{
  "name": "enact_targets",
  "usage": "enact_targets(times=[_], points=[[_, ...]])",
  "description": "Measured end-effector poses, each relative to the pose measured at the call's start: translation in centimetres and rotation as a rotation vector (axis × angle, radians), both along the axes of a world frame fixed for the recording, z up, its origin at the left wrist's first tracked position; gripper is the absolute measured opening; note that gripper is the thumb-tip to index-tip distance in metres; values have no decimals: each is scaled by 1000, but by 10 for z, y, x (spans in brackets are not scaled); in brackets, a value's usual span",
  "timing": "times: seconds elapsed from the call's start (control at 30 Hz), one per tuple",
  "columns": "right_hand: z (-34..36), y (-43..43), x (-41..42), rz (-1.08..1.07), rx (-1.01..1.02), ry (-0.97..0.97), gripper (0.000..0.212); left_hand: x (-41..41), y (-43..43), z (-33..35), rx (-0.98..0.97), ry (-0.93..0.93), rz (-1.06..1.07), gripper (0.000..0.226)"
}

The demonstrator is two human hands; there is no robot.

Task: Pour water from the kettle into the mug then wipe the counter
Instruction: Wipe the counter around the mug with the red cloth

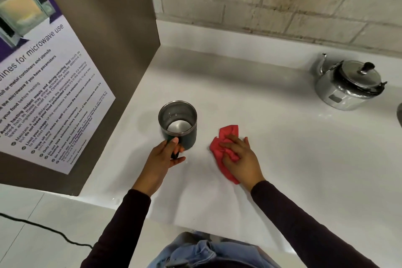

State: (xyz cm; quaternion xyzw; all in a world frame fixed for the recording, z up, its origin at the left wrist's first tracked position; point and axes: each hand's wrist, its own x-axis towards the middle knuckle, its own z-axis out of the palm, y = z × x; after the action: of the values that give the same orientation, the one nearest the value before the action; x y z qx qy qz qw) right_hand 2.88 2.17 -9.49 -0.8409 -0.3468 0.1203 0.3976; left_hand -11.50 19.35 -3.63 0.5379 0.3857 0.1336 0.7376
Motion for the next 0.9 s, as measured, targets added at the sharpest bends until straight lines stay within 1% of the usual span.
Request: enact_targets(times=[0.1, 0.2, 0.3, 0.37, 0.47, 0.6, 0.73, 0.9], points=[[1, 0, -1, 11, -20, 5, 35, -1, 3, 1, 74, 53, -32, 36], [-1, -1, 0, 25, -35, -25, 33, -5, 6, 4, 263, 164, 0, 29], [-3, -3, 1, 28, -24, -52, 32, -14, 9, 12, 488, 215, 201, 32], [-3, -7, 2, 33, -18, -56, 32, -16, 7, 23, 550, 157, 287, 37], [-3, -24, 7, 44, -8, -95, 30, -5, -9, 35, 504, 24, 208, 39], [-1, -58, 20, -14, -19, -106, 28, 31, -46, 34, 439, -47, 36, 38], [1, -109, 42, -157, -25, -71, 29, 73, -87, 22, 384, -69, -156, 37], [4, -174, 85, -394, 14, -11, 26, 121, -136, 11, 384, -64, -318, 37]])
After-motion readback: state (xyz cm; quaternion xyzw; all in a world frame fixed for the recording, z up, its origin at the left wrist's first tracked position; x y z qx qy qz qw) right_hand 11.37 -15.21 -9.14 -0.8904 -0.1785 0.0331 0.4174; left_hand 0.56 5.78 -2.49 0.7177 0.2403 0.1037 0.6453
